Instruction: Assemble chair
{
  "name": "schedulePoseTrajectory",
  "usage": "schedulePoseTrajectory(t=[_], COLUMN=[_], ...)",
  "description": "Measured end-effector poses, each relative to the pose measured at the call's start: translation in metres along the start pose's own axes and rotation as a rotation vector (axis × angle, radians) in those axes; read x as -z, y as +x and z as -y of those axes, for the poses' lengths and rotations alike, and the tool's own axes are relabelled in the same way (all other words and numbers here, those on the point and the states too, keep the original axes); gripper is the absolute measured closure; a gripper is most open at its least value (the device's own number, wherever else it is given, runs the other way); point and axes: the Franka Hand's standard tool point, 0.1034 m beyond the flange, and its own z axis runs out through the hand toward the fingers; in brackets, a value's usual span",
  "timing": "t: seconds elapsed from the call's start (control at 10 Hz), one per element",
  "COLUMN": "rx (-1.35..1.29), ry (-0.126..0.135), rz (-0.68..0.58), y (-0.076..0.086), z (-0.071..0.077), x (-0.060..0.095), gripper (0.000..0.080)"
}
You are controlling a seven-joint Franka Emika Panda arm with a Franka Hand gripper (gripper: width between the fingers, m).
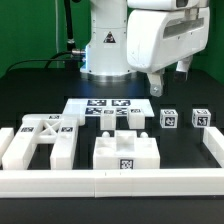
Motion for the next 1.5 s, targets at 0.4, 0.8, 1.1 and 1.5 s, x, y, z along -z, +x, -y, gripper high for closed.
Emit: schedulePoseTrajectory(t=[0.4, 0.8, 1.1, 1.5], rx=[0.000, 0.091, 0.014, -0.393], ry=[0.000, 0.007, 0.009, 0.019], rz=[0.000, 0.013, 0.013, 0.020], y=[0.000, -0.034, -0.033, -0.022], z=[0.000, -0.027, -0.025, -0.034], x=[0.000, -0.022, -0.023, -0.036], gripper=[0.0150, 0.0150, 0.0150, 0.0150])
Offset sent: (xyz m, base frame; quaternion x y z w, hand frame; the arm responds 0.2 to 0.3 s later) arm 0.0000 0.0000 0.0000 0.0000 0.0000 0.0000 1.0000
